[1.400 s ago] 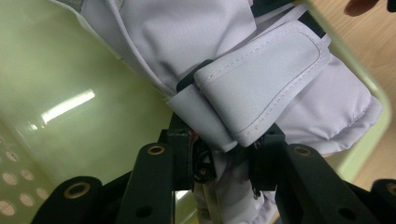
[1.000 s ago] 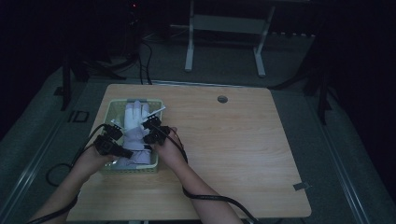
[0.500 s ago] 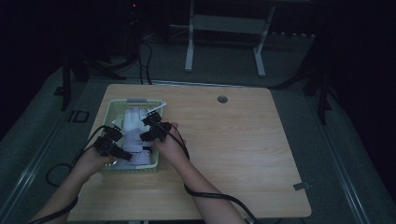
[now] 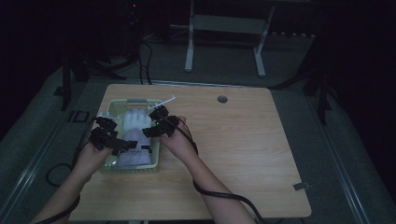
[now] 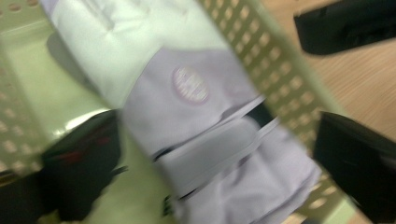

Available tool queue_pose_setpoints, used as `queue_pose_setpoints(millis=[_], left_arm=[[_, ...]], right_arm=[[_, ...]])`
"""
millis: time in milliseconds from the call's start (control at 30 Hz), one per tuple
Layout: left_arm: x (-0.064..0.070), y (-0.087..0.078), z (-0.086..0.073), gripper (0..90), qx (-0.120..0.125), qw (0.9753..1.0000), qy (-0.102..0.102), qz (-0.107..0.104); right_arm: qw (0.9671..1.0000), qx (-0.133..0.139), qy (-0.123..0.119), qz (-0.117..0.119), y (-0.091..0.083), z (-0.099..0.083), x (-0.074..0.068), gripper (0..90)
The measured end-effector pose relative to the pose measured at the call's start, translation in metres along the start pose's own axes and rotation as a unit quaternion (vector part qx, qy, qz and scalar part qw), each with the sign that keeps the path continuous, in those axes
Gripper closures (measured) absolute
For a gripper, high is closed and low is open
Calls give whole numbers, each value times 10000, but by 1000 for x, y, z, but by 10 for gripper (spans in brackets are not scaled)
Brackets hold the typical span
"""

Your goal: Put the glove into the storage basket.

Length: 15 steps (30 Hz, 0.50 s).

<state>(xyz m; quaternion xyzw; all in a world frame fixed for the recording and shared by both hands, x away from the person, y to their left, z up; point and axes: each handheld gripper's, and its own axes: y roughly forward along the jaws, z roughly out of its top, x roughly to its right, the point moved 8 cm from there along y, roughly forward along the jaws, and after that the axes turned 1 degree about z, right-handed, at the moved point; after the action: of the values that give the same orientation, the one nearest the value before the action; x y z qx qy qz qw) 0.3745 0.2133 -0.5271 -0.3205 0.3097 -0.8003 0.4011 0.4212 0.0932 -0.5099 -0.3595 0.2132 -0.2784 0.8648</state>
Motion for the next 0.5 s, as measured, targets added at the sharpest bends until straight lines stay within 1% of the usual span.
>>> queue_pose_setpoints(millis=[33, 67, 100, 167, 200, 233, 267, 300, 333, 367, 400, 433, 467, 500], left_arm=[[0, 0, 0, 2, 0, 10000, 0, 0], [5, 1, 1, 2, 13, 10000, -4, -97], [11, 2, 1, 3, 45, 9999, 73, -117], [15, 3, 2, 2, 71, 9998, 136, -89], [20, 3, 3, 2, 146, 9997, 183, -114], [22, 4, 4, 3, 148, 9996, 215, -129], [25, 5, 5, 2, 191, 9995, 223, -81], [29, 6, 7, 3, 242, 9994, 226, -83], [34, 8, 8, 3, 238, 9993, 253, -99], [40, 10, 9, 3, 241, 9991, 342, -91], [47, 12, 10, 3, 248, 9986, 458, -63], [51, 14, 11, 3, 254, 9983, 526, -61], [56, 15, 13, 3, 279, 9980, 565, -84], [60, 17, 14, 3, 279, 9978, 584, -107]], right_arm=[[10000, 0, 0, 0, 0, 0, 0, 416], [10000, 16, -7, 8, -4, -1, 2, 417], [10000, 24, -47, -14, -7, -2, 4, 401], [9998, 118, -140, -48, -13, -3, 8, 329], [9997, 153, -166, -50, -15, -3, 9, 298], [9994, 257, -224, -49, -18, -4, 12, 268], [9995, 259, -204, -31, -21, -5, 13, 254], [9995, 225, -223, 33, -24, -8, 16, 231], [9994, 208, -258, 101, -27, -11, 18, 210], [9992, 227, -287, 128, -30, -13, 20, 164], [9992, 279, -275, 97, -33, -16, 24, 157], [9991, 306, -279, 129, -37, -19, 29, 149], [9991, 306, -292, 98, -39, -21, 32, 144], [9990, 273, -361, 26, -43, -25, 37, 142]])
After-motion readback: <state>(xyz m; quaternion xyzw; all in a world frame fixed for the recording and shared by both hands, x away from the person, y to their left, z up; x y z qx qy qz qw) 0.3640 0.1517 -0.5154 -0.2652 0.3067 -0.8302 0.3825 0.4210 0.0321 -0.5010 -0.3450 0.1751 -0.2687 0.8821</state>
